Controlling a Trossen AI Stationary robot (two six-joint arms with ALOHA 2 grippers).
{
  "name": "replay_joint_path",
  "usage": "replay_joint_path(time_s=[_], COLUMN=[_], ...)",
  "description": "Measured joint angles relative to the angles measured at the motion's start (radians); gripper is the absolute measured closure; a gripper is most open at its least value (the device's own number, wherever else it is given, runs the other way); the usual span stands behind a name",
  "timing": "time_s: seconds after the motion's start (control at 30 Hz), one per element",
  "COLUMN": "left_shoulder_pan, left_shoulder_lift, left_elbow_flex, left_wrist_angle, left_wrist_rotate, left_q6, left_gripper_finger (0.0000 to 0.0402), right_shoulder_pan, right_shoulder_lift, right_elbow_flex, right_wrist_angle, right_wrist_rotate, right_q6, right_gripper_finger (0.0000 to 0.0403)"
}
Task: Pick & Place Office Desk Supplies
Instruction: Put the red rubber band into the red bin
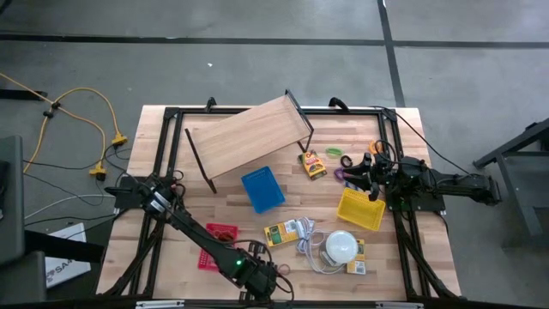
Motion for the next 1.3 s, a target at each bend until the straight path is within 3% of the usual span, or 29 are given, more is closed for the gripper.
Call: replay_joint_path(time_s=[0.63, 1.0, 1.3], left_shoulder_pan=[0.001, 0.001, 0.002], left_shoulder_lift=[0.020, 0.021, 0.021], left_elbow_flex=[0.001, 0.001, 0.001], left_wrist_angle=[-0.017, -0.028, -0.030], left_wrist_rotate=[0.000, 0.001, 0.003], left_q6=[-0.003, -0.013, -0.013], left_gripper_finger=[0.0346, 0.0397, 0.0400], right_shoulder_pan=[0.000, 0.000, 0.000], right_shoulder_lift=[0.000, 0.000, 0.000], right_elbow_flex=[0.000, 0.000, 0.000], right_wrist_angle=[0.000, 0.000, 0.000], right_wrist_rotate=[0.000, 0.000, 0.000], right_q6=[0.000, 0.000, 0.000], right_gripper_finger=[0.0253, 0.0253, 0.0253])
